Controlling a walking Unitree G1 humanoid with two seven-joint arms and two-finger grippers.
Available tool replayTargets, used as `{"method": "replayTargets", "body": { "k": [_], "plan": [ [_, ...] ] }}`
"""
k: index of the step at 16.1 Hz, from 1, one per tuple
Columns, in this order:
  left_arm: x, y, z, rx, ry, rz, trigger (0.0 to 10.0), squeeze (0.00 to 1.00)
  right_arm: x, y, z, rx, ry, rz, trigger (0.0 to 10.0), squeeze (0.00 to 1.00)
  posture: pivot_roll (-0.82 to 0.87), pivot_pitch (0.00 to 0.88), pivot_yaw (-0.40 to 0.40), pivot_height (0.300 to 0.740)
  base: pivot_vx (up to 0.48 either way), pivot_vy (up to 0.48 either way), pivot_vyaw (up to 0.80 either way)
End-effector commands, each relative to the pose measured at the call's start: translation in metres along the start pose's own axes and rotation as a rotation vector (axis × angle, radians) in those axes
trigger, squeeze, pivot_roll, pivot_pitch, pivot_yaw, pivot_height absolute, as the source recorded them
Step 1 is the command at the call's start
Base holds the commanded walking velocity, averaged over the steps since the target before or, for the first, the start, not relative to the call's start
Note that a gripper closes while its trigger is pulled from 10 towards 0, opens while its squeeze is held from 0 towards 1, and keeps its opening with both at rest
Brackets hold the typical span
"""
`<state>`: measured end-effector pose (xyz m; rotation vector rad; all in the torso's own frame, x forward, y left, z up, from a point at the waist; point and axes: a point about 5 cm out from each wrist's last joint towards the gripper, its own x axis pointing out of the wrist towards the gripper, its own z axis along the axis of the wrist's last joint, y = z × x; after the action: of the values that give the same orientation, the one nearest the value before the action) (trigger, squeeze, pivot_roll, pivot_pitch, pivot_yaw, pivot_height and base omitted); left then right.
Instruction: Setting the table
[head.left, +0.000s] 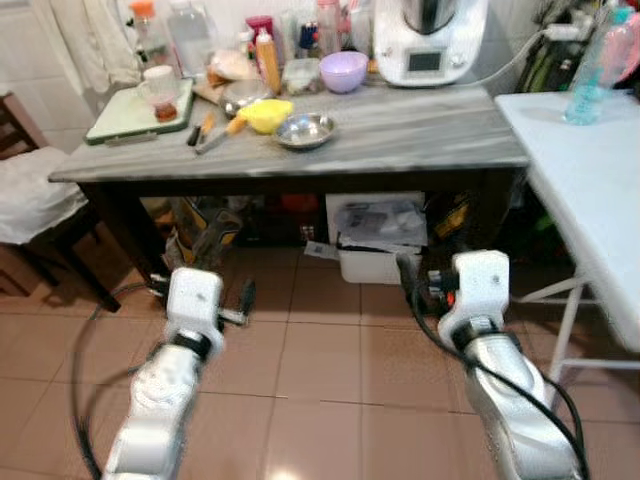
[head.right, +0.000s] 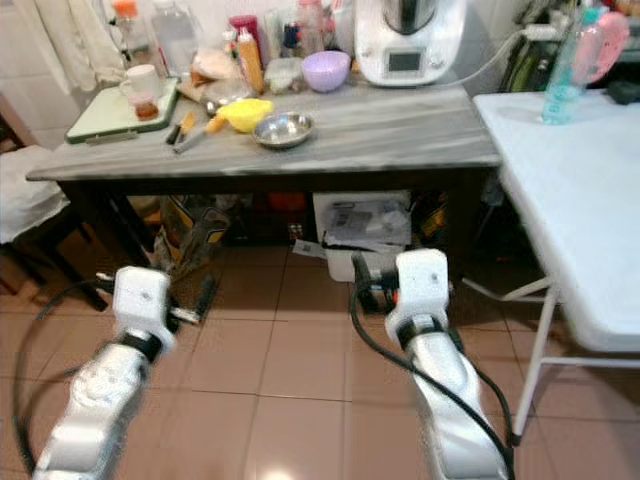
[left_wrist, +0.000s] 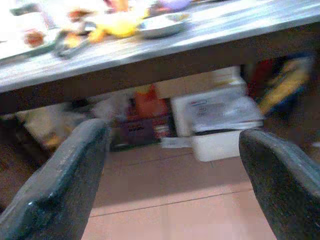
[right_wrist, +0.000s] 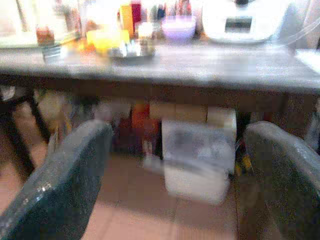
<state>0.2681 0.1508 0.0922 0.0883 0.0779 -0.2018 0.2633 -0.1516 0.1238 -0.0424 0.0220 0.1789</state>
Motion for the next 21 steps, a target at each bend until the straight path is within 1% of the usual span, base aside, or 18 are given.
{"method": "replayTargets", "body": {
  "k": [1,2,5,7,8,9,11,13,14,15,16,21],
  "plan": [
    [0.0,0.008,0.005,0.013,-0.012,0.01,10.0,0.0,0.001,0.008,0.005,0.067,-0.019,0.05,10.0,0.0,-0.04,0.004,0.104,0.74,0.0,-0.48,0.0],
    [0.0,0.008,0.004,0.014,-0.011,0.009,10.0,0.0,0.001,0.008,0.006,0.082,-0.028,0.042,10.0,0.0,-0.04,0.002,0.107,0.74,0.0,-0.48,0.0],
    [0.002,0.009,0.005,0.02,-0.011,0.006,10.0,0.0,0.004,0.0,0.008,0.075,-0.041,-0.01,10.0,0.0,-0.04,0.0,0.111,0.74,0.0,-0.48,0.0],
    [0.002,0.008,0.005,0.02,-0.014,0.001,10.0,0.0,0.005,-0.003,0.008,-0.034,-0.034,-0.041,10.0,0.0,-0.04,0.0,0.111,0.74,0.0,-0.48,0.0],
    [0.002,0.008,0.006,0.021,-0.013,-0.001,10.0,0.0,0.006,-0.002,0.007,-0.029,-0.036,-0.035,10.0,0.0,-0.04,0.0,0.111,0.74,0.0,-0.48,0.0],
    [0.001,0.008,0.005,0.022,-0.012,0.0,10.0,0.0,0.007,-0.001,0.006,-0.001,-0.032,-0.04,10.0,0.0,-0.04,0.0,0.111,0.74,0.0,-0.48,0.0],
    [0.0,0.01,0.005,0.025,-0.012,0.002,10.0,0.0,0.008,-0.005,0.003,-0.021,-0.02,-0.094,10.0,0.0,-0.04,0.0,0.111,0.74,0.0,-0.48,0.0],
    [0.001,0.011,0.005,0.028,-0.011,0.005,10.0,0.0,0.01,-0.006,0.004,-0.046,-0.032,-0.099,10.0,0.0,-0.02,0.0,0.112,0.74,0.0,-0.48,0.0],
    [0.001,0.011,0.006,0.029,-0.012,0.007,10.0,0.0,0.011,-0.007,0.003,-0.021,-0.011,-0.111,10.0,0.0,-0.02,0.0,0.112,0.74,0.0,-0.48,0.0],
    [0.0,0.011,0.005,0.029,-0.011,0.007,10.0,0.0,0.011,-0.008,0.004,-0.031,-0.015,-0.117,10.0,0.0,-0.02,0.0,0.113,0.74,0.0,-0.48,0.0],
    [0.0,0.011,0.005,0.028,-0.011,0.005,10.0,0.0,0.01,-0.009,0.003,-0.006,-0.016,-0.119,10.0,0.0,-0.02,0.0,0.116,0.74,0.0,-0.48,0.0],
    [0.001,0.01,0.006,0.029,-0.011,-0.005,10.0,0.0,0.009,-0.012,0.004,0.001,-0.028,-0.13,10.0,0.0,-0.03,0.0,0.123,0.74,0.0,-0.474,0.0]
  ]
}}
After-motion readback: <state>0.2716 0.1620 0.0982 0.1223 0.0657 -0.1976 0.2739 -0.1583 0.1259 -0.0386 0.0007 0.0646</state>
